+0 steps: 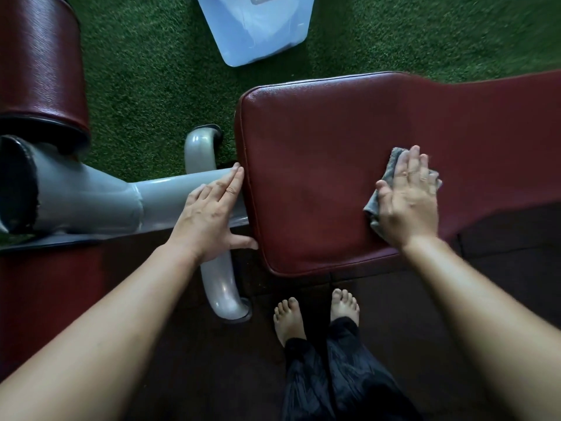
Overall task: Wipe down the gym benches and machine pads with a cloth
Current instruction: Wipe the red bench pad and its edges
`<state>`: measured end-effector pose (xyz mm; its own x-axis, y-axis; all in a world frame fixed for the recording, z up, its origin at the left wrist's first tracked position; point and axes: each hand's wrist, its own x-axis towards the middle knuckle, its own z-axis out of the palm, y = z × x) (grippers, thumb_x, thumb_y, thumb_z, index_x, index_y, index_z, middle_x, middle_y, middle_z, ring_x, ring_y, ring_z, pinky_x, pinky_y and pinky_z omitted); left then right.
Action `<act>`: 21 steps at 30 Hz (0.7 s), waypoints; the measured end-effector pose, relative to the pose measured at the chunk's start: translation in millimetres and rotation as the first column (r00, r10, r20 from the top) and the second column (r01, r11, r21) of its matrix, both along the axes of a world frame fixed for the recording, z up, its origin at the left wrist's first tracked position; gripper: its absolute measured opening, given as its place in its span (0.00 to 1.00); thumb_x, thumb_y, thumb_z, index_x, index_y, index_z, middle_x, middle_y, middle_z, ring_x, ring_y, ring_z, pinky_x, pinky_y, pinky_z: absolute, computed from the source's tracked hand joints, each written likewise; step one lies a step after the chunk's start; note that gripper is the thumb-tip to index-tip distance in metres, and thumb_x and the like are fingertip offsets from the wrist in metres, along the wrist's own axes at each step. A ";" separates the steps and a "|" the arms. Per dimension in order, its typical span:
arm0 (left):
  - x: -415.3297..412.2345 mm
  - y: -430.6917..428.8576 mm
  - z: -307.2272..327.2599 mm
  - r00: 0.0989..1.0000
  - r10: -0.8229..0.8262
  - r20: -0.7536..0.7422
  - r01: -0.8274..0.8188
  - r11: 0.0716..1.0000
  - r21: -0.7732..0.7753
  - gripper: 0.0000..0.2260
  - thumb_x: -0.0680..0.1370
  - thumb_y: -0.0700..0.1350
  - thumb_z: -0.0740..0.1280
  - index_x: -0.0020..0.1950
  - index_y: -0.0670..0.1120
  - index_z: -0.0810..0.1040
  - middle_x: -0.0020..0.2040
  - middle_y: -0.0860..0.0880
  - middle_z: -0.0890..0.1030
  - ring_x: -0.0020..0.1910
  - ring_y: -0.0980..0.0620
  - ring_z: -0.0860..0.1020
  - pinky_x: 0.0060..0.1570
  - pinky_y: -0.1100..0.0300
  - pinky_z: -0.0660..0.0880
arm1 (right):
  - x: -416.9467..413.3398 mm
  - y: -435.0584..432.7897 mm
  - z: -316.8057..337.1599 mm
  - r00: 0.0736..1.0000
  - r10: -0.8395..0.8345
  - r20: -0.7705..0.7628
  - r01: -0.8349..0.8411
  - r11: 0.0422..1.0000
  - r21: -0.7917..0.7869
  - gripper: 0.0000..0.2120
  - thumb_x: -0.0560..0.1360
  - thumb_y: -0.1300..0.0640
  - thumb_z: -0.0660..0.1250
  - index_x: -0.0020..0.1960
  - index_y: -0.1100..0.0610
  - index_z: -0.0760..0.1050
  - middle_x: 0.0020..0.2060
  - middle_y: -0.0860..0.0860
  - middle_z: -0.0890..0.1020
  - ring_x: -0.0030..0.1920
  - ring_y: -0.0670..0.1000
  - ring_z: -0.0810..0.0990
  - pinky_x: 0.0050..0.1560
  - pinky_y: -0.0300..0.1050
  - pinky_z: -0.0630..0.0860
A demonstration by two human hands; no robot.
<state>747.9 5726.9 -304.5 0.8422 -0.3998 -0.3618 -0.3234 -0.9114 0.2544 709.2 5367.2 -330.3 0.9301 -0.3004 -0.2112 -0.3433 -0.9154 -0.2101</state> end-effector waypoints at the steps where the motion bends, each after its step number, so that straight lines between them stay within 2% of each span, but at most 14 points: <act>1: -0.1 -0.5 0.0 1.000 -0.001 0.002 0.001 1.000 0.000 0.65 0.61 0.73 0.75 0.85 0.52 0.42 0.85 0.54 0.47 0.83 0.51 0.55 0.80 0.51 0.49 | -8.1 19.3 -0.7 1.000 -0.025 0.015 0.025 1.000 0.003 0.37 0.81 0.42 0.44 0.83 0.63 0.50 0.83 0.61 0.49 0.83 0.60 0.46 0.81 0.62 0.46; 3: -0.4 -0.9 -0.4 1.000 0.001 0.009 -0.001 1.000 0.005 0.65 0.61 0.73 0.75 0.86 0.52 0.43 0.86 0.54 0.48 0.82 0.48 0.58 0.80 0.50 0.52 | -26.4 73.6 -2.6 0.997 0.068 0.047 -0.068 0.998 -0.005 0.35 0.83 0.44 0.45 0.83 0.64 0.50 0.83 0.61 0.49 0.83 0.61 0.46 0.81 0.63 0.47; 6: -1.0 -1.5 0.1 1.000 -0.002 0.011 0.002 1.000 0.011 0.65 0.60 0.73 0.75 0.86 0.51 0.43 0.86 0.53 0.49 0.81 0.46 0.59 0.80 0.49 0.53 | -48.7 148.6 -3.5 0.960 0.271 0.071 -0.276 0.959 0.069 0.34 0.83 0.44 0.48 0.83 0.62 0.49 0.83 0.58 0.47 0.83 0.58 0.45 0.82 0.57 0.43; 9: -0.9 -1.6 1.7 1.000 -0.007 -0.004 0.007 1.000 0.012 0.65 0.61 0.73 0.74 0.85 0.51 0.42 0.86 0.52 0.48 0.83 0.47 0.57 0.80 0.49 0.52 | -53.5 122.4 -7.2 0.906 0.416 0.074 -0.420 0.905 0.058 0.34 0.83 0.42 0.49 0.83 0.59 0.50 0.83 0.55 0.49 0.83 0.54 0.46 0.82 0.54 0.45; 11: -0.6 -1.4 2.8 1.000 -0.011 -0.013 0.011 1.000 0.007 0.64 0.61 0.74 0.72 0.85 0.50 0.41 0.86 0.52 0.48 0.83 0.48 0.56 0.81 0.49 0.52 | -61.5 71.5 -13.0 0.920 0.390 0.028 -0.390 0.921 0.002 0.35 0.83 0.42 0.48 0.83 0.60 0.50 0.83 0.55 0.49 0.83 0.54 0.46 0.81 0.55 0.46; 13: -0.5 -1.2 2.6 1.000 -0.007 -0.012 0.007 1.000 -0.003 0.64 0.61 0.74 0.70 0.85 0.50 0.41 0.86 0.52 0.47 0.83 0.49 0.55 0.81 0.49 0.52 | -71.0 35.0 -13.4 0.965 0.260 -0.003 -0.260 0.965 -0.013 0.35 0.83 0.43 0.48 0.83 0.62 0.50 0.83 0.57 0.49 0.83 0.56 0.47 0.81 0.58 0.48; 16: 0.2 -0.3 0.5 1.000 -0.022 0.003 0.022 1.000 -0.006 0.64 0.61 0.75 0.69 0.85 0.49 0.41 0.86 0.52 0.47 0.83 0.51 0.54 0.81 0.48 0.53 | -64.9 69.8 -10.2 0.998 0.058 0.005 -0.058 0.998 -0.009 0.35 0.83 0.45 0.48 0.82 0.65 0.50 0.82 0.62 0.51 0.83 0.61 0.48 0.80 0.63 0.49; 21: -2.1 -1.2 0.8 0.999 -0.027 0.031 0.027 1.000 -0.002 0.63 0.64 0.68 0.78 0.86 0.46 0.44 0.86 0.50 0.48 0.82 0.48 0.57 0.79 0.48 0.56 | -46.9 180.8 3.0 0.971 0.233 0.045 -0.238 0.955 0.177 0.36 0.82 0.43 0.46 0.83 0.63 0.48 0.83 0.60 0.47 0.83 0.58 0.44 0.82 0.55 0.41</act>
<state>745.8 5725.6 -303.7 0.8420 -0.4234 -0.3343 -0.3557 -0.9016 0.2461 662.3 5548.0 -327.3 0.9752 -0.0313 -0.2189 -0.1156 -0.9159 -0.3843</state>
